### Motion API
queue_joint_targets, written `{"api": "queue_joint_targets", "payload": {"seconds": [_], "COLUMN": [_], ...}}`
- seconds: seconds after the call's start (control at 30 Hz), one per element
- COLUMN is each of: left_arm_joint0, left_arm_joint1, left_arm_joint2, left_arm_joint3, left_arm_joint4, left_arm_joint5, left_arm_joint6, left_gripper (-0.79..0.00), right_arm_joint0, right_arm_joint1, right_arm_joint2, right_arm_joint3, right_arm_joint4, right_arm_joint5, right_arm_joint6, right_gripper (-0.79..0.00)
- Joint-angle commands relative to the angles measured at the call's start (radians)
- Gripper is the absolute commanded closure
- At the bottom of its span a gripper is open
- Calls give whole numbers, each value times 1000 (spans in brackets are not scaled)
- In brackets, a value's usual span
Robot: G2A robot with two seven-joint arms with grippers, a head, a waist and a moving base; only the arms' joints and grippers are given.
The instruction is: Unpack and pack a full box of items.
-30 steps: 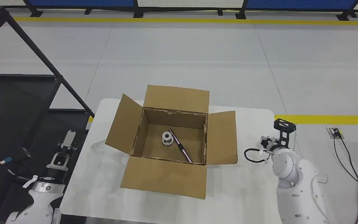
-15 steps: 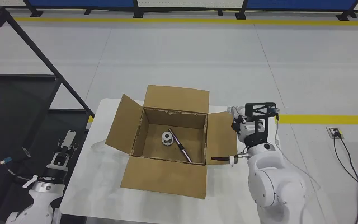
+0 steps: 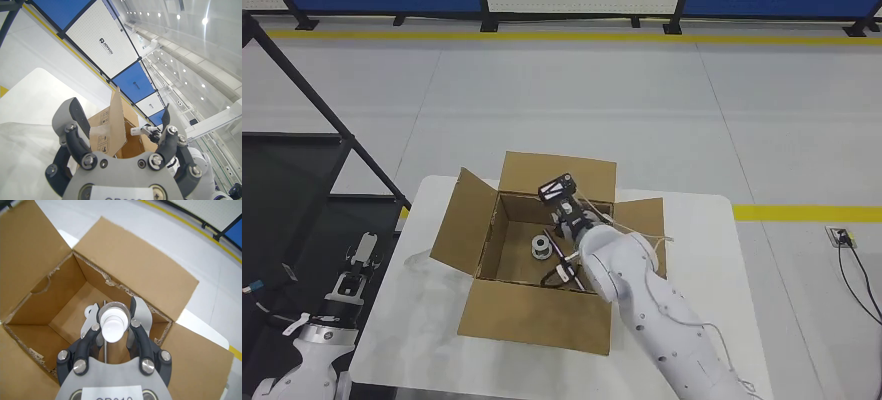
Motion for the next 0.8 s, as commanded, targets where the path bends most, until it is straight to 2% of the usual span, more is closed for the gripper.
{"api": "queue_joint_targets", "payload": {"seconds": [0.0,0.17,0.3,0.37,0.43,0.57,0.6,0.63,0.77], "left_arm_joint0": [0,0,0,0,0,0,0,0,0], "left_arm_joint1": [0,0,0,0,0,0,0,0,0], "left_arm_joint2": [0,0,0,0,0,0,0,0,0], "left_arm_joint3": [0,0,0,0,0,0,0,0,0], "left_arm_joint4": [0,0,0,0,0,0,0,0,0], "left_arm_joint5": [0,0,0,0,0,0,0,0,0], "left_arm_joint6": [0,0,0,0,0,0,0,0,0], "left_gripper": [-785,-785,-785,-785,-785,-785,-785,-785,-785], "right_arm_joint0": [36,90,123,136,146,161,162,163,160], "right_arm_joint1": [-12,-43,-65,-75,-82,-93,-95,-96,-100], "right_arm_joint2": [-26,-86,-109,-118,-121,-122,-122,-122,-120], "right_arm_joint3": [101,273,372,406,433,471,476,477,467], "right_arm_joint4": [9,-2,22,28,36,49,49,49,37], "right_arm_joint5": [-2,68,79,85,86,83,82,80,85], "right_arm_joint6": [7,0,-11,-15,-22,-32,-34,-35,-32], "right_gripper": [0,0,0,-206,-323,-379,-422,-517,-634]}}
